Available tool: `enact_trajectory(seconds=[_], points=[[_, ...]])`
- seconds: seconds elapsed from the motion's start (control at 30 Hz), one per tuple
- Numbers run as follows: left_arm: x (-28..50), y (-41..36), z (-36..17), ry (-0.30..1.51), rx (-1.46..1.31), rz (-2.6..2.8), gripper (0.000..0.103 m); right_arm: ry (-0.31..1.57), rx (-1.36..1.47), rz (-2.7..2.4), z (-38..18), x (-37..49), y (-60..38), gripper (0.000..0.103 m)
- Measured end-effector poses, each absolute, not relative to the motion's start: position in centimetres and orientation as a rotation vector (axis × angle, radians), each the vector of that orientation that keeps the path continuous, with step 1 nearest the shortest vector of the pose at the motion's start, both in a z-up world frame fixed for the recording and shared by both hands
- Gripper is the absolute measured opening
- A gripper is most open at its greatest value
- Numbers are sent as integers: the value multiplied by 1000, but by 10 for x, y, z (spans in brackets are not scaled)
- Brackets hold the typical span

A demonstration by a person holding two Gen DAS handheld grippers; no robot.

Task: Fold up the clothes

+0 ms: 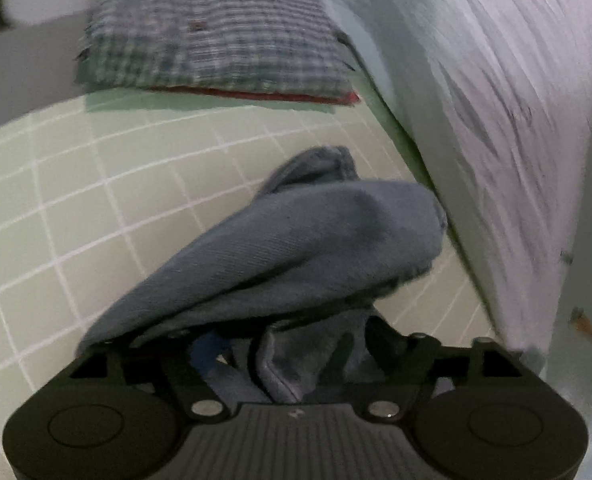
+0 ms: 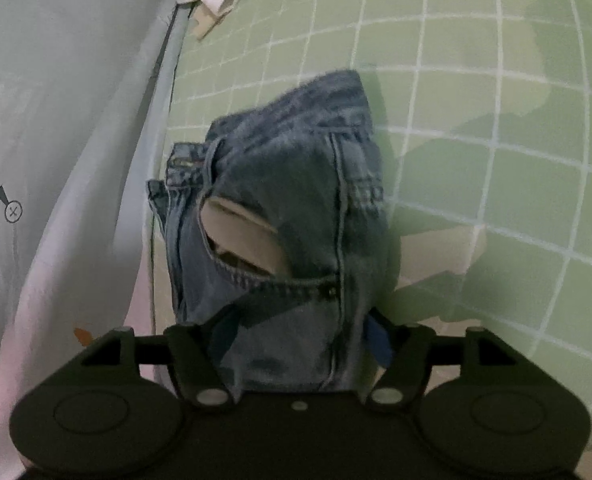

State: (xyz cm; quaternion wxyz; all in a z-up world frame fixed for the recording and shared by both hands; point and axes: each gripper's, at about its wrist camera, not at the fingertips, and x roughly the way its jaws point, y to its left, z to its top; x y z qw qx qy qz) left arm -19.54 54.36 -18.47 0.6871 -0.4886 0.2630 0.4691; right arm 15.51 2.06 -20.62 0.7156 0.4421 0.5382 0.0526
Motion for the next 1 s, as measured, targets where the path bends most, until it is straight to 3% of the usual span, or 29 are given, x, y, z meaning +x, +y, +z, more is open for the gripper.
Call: enact_trajectory(seconds=[0.23, 0.33, 0.4, 0.43, 0.47, 0.53, 0.57, 0.6, 0.63, 1.0], points=[[-167, 521, -194, 766, -891, 1033, 80, 1154, 897, 138, -202, 161, 25, 75], [-163, 515, -195, 774, -861, 1040, 73, 1160, 835, 158, -199, 162, 32, 75], [-163, 515, -195, 774, -849, 1059, 60, 1165, 787, 179, -196, 161, 38, 73], [-164, 515, -194, 774, -847, 1069, 48, 1167, 767, 191, -196, 161, 41, 65], [-164, 515, -192, 773, -844, 1080, 30, 1167, 747, 196, -195, 160, 44, 58], [-166, 520, -189, 761, -844, 1074, 17, 1154, 719, 205, -192, 160, 46, 33], [-166, 522, -186, 746, -837, 1047, 10, 1145, 710, 215, -189, 161, 47, 27], [-165, 525, -182, 729, -829, 1029, 10, 1136, 700, 226, -186, 162, 47, 16], [-164, 527, -177, 712, -821, 1013, 10, 1119, 673, 241, -180, 166, 50, 13], [-81, 583, -112, 480, -801, 932, 8, 832, 714, 371, -102, 261, 76, 9]])
